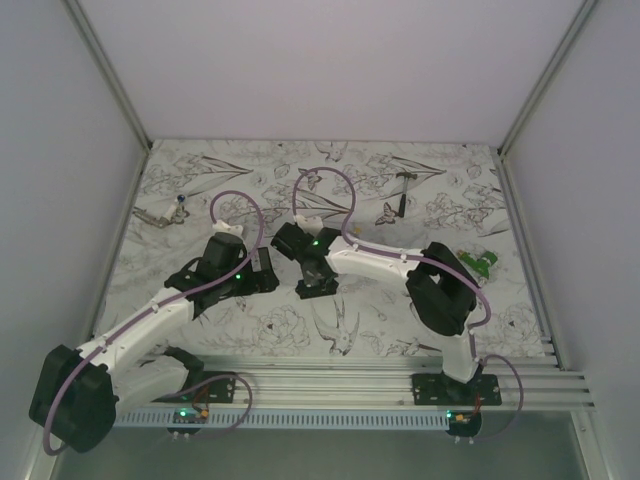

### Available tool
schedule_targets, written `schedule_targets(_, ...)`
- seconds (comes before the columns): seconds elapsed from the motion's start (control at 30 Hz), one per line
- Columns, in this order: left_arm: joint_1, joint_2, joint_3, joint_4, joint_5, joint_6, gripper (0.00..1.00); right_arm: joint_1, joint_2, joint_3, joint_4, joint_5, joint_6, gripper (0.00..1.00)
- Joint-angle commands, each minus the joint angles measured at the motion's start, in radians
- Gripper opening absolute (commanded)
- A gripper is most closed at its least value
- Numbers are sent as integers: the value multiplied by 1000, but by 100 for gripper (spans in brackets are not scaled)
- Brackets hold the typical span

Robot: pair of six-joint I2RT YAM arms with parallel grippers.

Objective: Snap on the fuse box
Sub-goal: Install the fuse at the fuse box base.

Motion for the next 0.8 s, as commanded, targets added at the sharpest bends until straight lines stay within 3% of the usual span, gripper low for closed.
schedule_targets(0.0,7,-14,-18,-26,-9,-1,100,6,23,22,11,27,11,0)
schedule_targets(0.77,12,-5,-21,-23,-12,-5,100,-37,135,36,-40,-121,-33,0)
